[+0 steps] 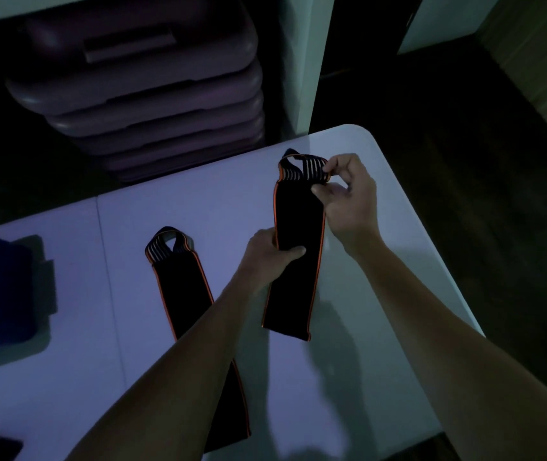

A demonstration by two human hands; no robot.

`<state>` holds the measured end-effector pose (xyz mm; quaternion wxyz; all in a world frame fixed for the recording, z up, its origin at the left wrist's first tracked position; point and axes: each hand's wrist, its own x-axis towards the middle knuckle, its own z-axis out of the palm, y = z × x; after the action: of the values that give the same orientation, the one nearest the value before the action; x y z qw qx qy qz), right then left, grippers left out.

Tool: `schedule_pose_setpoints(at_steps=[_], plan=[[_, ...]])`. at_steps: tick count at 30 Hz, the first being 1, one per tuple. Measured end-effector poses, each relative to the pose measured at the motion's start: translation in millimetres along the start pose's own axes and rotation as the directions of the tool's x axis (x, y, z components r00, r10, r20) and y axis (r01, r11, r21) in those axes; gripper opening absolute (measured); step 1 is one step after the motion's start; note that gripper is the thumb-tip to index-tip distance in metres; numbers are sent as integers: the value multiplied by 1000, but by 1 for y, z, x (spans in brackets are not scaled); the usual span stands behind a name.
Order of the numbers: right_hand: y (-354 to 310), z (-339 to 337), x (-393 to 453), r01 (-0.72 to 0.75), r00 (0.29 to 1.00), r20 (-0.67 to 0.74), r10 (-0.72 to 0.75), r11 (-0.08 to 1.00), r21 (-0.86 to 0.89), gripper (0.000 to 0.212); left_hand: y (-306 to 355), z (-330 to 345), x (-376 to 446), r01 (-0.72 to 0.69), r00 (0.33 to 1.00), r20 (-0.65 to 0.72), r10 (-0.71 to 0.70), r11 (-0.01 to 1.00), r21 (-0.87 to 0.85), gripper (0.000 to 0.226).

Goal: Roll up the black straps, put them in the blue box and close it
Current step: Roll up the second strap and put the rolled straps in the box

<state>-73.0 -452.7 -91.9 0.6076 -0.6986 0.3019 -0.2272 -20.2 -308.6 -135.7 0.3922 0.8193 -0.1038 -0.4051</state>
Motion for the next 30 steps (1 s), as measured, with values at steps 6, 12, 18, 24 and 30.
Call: schedule_pose_setpoints(at_steps=[6, 12, 18, 24, 30], plan=[[-42, 8, -25, -11, 999, 35, 6, 989, 145, 40, -16, -9, -48, 84, 993, 105, -58, 961, -263, 35], [-55, 38, -54, -2, 997, 78, -2, 999, 48, 33, -46, -23, -109, 73, 996, -18, -87, 914, -400, 29], [-42, 90, -91, -64, 970, 230, 76, 996, -58, 31, -97, -37, -162, 96, 978, -116, -172, 871, -481, 36], [-23, 122, -125, -100, 929, 343, 141, 986, -134, 32, -140, -37, -185, 120, 945, -226, -235, 895, -430, 34], [2, 137, -137, -159, 912, 340, 231, 961, -227, 32, -161, -29, -184, 196, 881, -369, -297, 937, -288, 19]])
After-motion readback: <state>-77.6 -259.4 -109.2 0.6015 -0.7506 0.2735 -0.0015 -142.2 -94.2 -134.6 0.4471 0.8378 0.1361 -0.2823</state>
